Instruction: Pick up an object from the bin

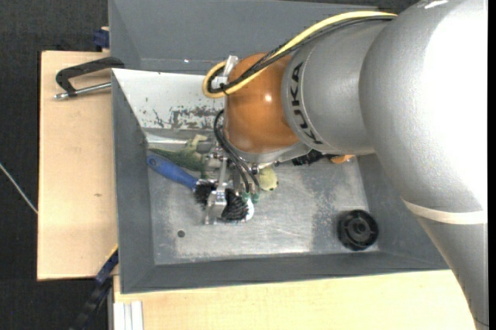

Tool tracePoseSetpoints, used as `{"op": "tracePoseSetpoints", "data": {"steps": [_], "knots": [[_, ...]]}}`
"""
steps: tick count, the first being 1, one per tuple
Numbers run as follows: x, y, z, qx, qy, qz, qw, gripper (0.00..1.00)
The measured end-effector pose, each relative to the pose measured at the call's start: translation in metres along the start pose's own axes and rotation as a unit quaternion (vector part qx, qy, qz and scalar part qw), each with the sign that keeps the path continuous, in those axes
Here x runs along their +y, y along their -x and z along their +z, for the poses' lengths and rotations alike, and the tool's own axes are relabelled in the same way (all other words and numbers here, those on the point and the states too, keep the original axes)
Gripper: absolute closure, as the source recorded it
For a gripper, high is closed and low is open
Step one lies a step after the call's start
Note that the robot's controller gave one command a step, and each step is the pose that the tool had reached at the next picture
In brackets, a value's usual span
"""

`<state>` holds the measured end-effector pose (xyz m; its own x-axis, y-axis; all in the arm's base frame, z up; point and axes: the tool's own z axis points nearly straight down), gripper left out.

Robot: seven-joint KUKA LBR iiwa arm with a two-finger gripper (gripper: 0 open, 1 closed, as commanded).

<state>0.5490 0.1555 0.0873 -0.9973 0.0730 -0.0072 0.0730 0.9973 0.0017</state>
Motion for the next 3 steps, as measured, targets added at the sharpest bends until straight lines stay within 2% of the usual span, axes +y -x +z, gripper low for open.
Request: {"op": "tracePoseSetpoints", "data": {"steps": [1,2,3], "knots": [[0.002,0.004,-0.014,0.0014,0.001,0.061,0.9981,0.0],[0.008,0.008,-0.024,0.0016,0.0,0.208,0.978,0.0],[0.011,0.022,0.015,0.0032,0.001,0.274,0.9619,0.0]]}}
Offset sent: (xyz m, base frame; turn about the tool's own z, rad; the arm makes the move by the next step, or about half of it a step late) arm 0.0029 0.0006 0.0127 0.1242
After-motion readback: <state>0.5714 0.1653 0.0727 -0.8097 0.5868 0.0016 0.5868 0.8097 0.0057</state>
